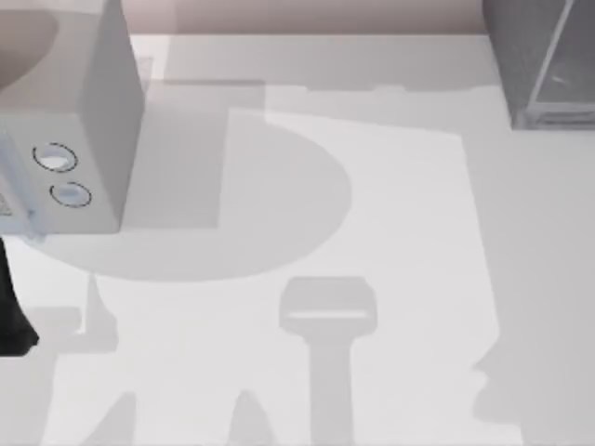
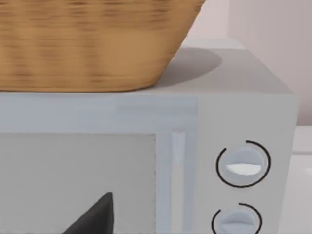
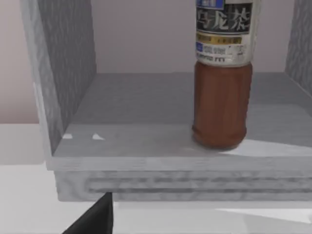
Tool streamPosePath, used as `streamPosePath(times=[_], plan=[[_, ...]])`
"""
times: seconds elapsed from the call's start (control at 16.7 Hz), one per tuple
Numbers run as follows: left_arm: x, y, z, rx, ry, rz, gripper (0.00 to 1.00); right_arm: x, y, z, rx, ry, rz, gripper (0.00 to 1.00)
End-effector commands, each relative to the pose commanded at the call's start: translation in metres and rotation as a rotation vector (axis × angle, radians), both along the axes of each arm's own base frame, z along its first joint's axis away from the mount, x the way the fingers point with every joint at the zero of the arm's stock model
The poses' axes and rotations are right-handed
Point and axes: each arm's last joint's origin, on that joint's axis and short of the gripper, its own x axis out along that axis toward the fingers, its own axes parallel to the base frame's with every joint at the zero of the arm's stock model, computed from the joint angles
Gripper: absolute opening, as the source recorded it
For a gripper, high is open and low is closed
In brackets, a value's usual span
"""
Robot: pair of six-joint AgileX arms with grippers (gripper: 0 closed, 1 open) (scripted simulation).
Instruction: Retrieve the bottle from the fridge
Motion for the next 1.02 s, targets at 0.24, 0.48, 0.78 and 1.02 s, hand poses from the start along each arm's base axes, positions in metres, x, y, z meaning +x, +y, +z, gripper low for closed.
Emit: streamPosePath(times=[0.24, 0.48, 0.78, 1.02], plan=[[0.000, 0.000, 0.000, 0.000, 0.000, 0.000, 1.00, 0.006, -0.017, -0.019, -0.002, -0.012, 0.002, 1.00], [0.000, 0.000, 0.000, 0.000, 0.000, 0.000, 1.00, 0.007, -0.023, -0.025, -0.008, -0.024, 0.003, 1.00], [0.000, 0.000, 0.000, 0.000, 0.000, 0.000, 1.00, 0.007, -0.022, -0.025, -0.006, -0.019, 0.006, 1.00], [0.000, 0.000, 0.000, 0.000, 0.000, 0.000, 1.00, 0.035, -0.029, -0.027, -0.008, -0.010, 0.002, 1.00]])
